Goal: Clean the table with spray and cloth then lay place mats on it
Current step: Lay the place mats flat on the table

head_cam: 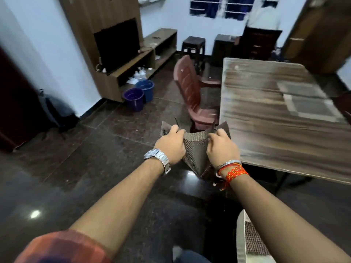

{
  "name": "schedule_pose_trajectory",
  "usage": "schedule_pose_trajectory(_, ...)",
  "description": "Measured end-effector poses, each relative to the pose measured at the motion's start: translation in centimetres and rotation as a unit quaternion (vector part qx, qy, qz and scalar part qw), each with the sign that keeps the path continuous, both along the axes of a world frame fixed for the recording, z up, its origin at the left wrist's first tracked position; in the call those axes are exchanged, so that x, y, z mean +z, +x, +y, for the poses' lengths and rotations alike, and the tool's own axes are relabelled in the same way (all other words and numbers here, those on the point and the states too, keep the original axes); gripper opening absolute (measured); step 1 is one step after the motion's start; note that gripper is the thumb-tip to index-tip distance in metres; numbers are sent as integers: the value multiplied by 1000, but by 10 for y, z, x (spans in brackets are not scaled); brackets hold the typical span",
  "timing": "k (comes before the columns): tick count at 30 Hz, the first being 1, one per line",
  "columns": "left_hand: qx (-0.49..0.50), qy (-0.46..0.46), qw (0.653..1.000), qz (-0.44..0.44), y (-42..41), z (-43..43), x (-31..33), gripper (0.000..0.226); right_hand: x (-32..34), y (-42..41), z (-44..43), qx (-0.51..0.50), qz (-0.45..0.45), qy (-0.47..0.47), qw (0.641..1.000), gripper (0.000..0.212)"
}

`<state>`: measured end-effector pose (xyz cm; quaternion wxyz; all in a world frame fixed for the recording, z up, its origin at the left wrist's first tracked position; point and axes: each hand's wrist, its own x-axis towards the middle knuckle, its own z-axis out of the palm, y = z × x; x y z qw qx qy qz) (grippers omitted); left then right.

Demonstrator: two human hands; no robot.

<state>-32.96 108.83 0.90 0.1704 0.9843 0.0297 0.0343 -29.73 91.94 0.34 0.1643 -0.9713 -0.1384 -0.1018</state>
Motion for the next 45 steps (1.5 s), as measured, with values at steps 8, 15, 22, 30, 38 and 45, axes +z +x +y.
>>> schedule_pose_trajectory(8, -116, -1, 993, 2, 137, -9, -21, 39, -23, 104, -38, -119, -17, 70, 990, 20)
schedule_pose_trajectory(15, -178, 1, 984, -8, 256, -30, -18, 42, -20, 203, -66, -164, -13, 76, 983, 19)
schedule_pose_trajectory(22, -263, 19, 964, 18, 347, -58, -34, 42, -31, 277, -62, -184, 36, 19, 982, 25)
schedule_pose_trajectory(30, -312, -80, 946, 30, 463, -60, -47, 41, -14, 362, -89, -235, 96, 29, 967, 31)
schedule_pose_trajectory(38, -184, -284, 935, 106, 587, -33, -42, 49, 31, 425, -143, -287, 146, 253, 912, 68)
schedule_pose_trajectory(45, -184, -275, 925, 187, 636, -39, -88, 129, -33, 511, -145, -325, 106, 177, 923, 77)
